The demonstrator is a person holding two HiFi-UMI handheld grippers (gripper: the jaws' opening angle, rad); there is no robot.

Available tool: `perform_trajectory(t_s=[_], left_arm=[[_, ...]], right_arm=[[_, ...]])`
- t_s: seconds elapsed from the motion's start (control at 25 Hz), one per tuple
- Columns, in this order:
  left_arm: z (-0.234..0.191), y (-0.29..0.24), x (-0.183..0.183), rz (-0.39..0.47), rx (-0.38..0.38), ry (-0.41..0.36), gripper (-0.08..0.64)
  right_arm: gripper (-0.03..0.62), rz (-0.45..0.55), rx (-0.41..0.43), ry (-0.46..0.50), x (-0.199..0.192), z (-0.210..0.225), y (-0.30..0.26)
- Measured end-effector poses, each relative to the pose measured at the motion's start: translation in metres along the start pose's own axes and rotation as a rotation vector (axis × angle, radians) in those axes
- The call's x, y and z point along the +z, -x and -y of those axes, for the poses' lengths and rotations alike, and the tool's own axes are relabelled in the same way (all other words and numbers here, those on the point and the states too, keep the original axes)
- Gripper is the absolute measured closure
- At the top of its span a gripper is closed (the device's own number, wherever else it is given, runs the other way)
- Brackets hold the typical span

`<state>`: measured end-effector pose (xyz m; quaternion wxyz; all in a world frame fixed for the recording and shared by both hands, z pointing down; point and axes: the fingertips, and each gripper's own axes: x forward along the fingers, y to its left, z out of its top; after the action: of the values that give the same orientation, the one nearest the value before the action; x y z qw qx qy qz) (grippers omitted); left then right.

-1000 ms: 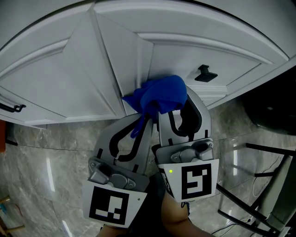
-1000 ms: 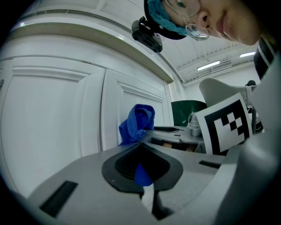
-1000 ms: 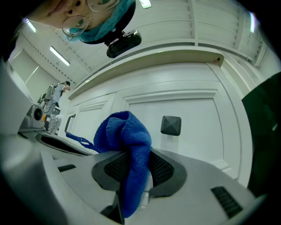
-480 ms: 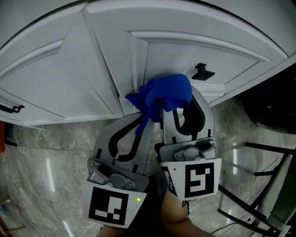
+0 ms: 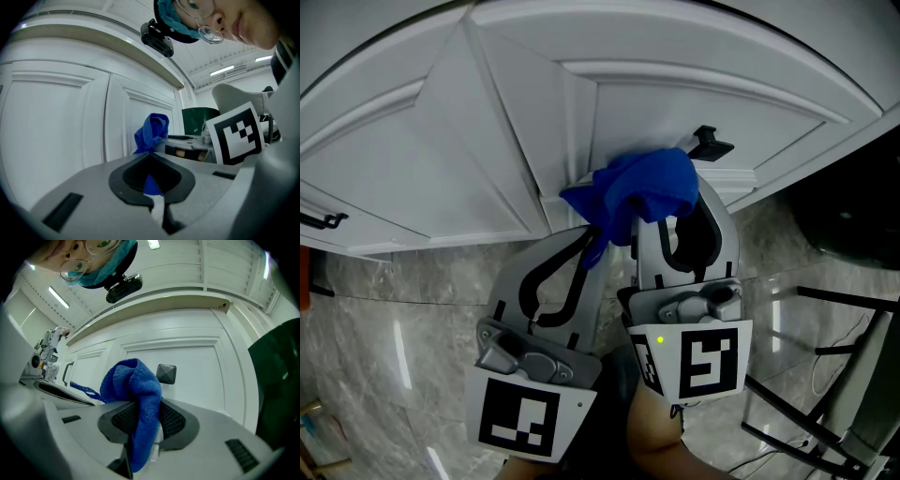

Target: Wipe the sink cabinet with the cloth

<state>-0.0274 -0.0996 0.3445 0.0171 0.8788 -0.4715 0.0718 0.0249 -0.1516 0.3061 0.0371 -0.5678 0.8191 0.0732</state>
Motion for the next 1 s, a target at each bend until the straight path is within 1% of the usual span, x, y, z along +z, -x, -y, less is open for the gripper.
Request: perform_trajectory(t_s=[1.0], left_arm=[[0.005,-0.002,0.001,0.006,-0.010,0.008,0.557]], right_arm=[[0.476,-0.007,-0.055,0.015,-0.001,0.017,0.005]])
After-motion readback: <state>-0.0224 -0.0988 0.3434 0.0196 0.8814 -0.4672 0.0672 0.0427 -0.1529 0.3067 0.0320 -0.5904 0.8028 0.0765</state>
